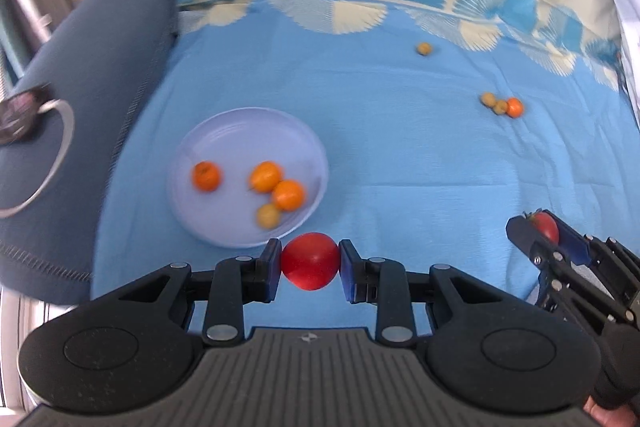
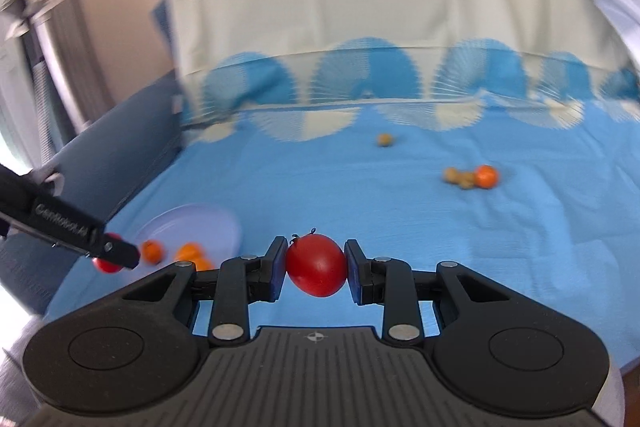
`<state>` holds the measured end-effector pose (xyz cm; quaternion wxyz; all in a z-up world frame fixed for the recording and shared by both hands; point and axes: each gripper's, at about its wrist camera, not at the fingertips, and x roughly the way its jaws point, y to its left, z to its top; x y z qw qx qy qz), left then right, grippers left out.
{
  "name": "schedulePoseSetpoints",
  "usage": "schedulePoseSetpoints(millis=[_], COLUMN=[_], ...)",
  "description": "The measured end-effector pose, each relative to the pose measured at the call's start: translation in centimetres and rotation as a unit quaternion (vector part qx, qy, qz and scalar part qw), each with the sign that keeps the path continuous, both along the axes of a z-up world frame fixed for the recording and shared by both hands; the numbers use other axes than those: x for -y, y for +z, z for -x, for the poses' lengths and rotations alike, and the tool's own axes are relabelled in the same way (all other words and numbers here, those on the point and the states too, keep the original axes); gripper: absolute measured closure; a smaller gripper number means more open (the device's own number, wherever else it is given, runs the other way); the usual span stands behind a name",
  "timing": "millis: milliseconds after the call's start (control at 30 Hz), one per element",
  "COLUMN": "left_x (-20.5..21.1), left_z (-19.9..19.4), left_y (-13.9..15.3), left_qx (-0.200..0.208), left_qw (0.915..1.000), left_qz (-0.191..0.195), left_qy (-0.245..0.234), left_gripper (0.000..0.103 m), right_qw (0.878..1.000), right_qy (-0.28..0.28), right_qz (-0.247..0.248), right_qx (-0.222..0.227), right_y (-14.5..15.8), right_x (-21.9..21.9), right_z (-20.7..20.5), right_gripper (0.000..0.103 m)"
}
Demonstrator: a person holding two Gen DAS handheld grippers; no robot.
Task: Organize fruits
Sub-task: 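Carry the red tomatoes to the blue plate with both tools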
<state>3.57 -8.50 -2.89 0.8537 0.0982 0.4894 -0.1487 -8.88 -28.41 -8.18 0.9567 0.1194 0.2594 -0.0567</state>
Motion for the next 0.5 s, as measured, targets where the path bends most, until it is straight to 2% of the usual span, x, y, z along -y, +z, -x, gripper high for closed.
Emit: schedulePoseSetpoints(millis=[267, 500], left_x=[-7.5, -11.3], left_z=[3.4, 4.7], left_y=[1.0, 0.2], left_qx=[0.021, 0.017], left_qw=[0.9974, 0.9948], left_qz=[0.027, 0.048], left_qy=[0.064, 0.089], left_gripper=[0.069, 0.069], right_qw=[0.996, 0.989], right_qy=[0.085, 0.126], right_qz=[0.040, 0.073], right_qx=[0.011, 0.005], right_y=[2.1, 2.7], right_x=[-7.0, -10.2], right_z=[1.9, 2.6], right_gripper=[0.071, 0.071])
